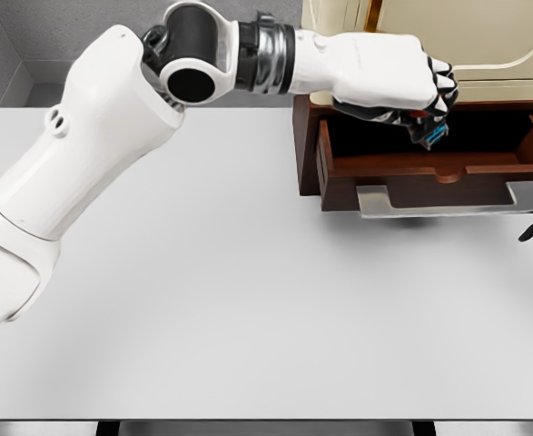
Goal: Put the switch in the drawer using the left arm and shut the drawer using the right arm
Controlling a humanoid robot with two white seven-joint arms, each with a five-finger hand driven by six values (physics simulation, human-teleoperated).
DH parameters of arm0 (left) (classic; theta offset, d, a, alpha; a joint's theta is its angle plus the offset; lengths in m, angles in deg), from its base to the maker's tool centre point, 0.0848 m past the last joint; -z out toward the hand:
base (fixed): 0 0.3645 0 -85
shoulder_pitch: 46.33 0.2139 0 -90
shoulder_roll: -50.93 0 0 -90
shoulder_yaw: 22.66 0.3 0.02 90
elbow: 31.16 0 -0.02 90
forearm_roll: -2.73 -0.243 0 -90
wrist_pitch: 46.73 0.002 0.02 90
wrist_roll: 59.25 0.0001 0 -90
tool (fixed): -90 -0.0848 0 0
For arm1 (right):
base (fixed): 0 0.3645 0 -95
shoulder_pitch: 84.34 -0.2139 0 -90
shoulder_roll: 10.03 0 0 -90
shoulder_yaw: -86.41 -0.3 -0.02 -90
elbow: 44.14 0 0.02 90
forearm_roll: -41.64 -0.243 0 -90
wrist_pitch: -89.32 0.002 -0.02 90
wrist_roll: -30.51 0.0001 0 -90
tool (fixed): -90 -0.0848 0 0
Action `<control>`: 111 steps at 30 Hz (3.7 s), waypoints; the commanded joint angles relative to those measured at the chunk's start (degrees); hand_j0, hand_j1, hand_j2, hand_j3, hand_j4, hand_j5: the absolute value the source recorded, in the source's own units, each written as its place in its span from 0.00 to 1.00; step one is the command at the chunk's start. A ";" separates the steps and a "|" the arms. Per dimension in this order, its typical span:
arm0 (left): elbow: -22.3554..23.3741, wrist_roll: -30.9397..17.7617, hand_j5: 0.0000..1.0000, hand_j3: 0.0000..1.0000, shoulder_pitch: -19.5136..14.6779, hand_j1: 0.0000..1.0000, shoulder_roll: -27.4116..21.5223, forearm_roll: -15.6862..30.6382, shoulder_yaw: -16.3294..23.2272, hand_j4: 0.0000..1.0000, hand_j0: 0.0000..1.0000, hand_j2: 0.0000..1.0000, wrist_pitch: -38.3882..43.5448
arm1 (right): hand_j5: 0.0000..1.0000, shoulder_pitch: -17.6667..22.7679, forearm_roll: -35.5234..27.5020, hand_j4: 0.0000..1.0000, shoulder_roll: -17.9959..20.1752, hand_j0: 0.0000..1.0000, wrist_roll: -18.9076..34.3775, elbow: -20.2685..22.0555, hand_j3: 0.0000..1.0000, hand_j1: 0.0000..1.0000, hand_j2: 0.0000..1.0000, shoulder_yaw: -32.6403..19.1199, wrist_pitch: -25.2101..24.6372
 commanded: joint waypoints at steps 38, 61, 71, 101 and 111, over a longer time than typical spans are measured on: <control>5.13 0.08 0.83 0.83 0.44 0.83 3.71 -5.80 0.13 0.83 0.83 0.83 0.20 | 0.62 0.00 -0.33 0.62 0.06 0.62 -0.03 0.02 0.62 0.62 0.62 0.02 -0.19; -19.74 0.08 1.00 1.00 4.48 1.00 -33.54 26.89 1.27 1.00 1.00 1.00 0.20 | 0.59 -2.55 -0.41 0.59 0.15 0.59 -0.03 -0.07 0.59 0.59 0.59 1.69 -0.19; -18.60 0.08 1.00 1.00 17.58 1.00 -41.38 26.28 1.80 1.00 1.00 1.00 0.20 | 0.60 -5.27 -0.24 0.60 1.29 0.60 -0.03 -0.86 0.60 0.60 0.60 4.85 -0.19; -19.48 0.08 1.00 1.00 17.84 1.00 -39.53 24.96 1.71 1.00 1.00 1.00 0.20 | 0.63 -18.98 0.20 0.63 0.67 0.63 -0.03 -4.64 0.63 0.63 0.63 17.94 -0.19; -19.48 0.08 1.00 1.00 18.11 1.00 -39.53 24.96 1.71 1.00 1.00 1.00 0.20 | 0.64 -19.42 1.61 0.64 0.59 0.64 -0.03 -7.10 0.64 0.64 0.64 21.55 -0.19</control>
